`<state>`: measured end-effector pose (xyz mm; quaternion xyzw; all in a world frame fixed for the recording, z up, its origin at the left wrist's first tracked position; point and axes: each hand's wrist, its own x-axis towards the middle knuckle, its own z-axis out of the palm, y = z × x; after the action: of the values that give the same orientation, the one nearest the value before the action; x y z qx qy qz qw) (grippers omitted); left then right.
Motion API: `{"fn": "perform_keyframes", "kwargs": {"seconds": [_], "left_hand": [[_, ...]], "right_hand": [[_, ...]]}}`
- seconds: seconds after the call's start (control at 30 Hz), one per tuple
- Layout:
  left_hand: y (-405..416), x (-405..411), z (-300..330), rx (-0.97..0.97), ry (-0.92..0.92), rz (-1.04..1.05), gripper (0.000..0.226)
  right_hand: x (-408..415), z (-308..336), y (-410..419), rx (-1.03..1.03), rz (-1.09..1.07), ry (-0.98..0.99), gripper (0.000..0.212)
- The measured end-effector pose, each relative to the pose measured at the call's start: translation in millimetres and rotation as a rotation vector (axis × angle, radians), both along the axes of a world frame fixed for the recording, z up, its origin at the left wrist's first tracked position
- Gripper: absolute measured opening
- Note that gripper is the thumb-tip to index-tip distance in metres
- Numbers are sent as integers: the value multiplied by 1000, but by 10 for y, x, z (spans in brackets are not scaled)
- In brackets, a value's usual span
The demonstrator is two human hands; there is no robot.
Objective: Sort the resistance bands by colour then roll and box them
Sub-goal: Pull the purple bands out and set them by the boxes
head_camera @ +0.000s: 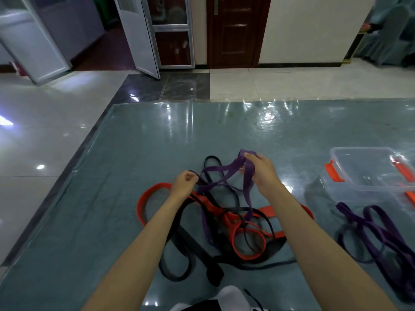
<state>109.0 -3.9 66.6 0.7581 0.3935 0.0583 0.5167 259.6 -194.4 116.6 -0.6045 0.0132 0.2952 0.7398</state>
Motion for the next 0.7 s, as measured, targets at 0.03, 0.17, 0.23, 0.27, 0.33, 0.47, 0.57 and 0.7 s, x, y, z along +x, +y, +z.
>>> {"fn": "perform_keyframes", "kwargs": {"seconds": [0.03,0.17,0.23,0.27,0.33,0.47,0.57,0.7], "left_hand": [[-7,-68,-129,-3,22,68,20],[-67,-209,-536,-110,48,269,23],[-82,-192,-678,-197,64,276,22],[-86,-166,-741,-240,63,273,24],[-92,-97,-826,-302,48,299,28],[-75,54,-895,-386,-13,409,20],[-40,117,-979,-467,-74,506,8],[-52,102,-1075,-533,-76,508,25]], "right_hand": [[37,-24,16,22,-11,52,22],[250,-108,131,36,-18,107,11],[348,-147,191,-22,34,91,9],[386,-174,217,-85,83,61,9],[445,-245,257,-227,177,-3,12],[531,-484,177,-459,291,-118,7],[532,-702,-14,-577,374,-198,15],[422,-1032,-406,-754,432,-343,30]]}}
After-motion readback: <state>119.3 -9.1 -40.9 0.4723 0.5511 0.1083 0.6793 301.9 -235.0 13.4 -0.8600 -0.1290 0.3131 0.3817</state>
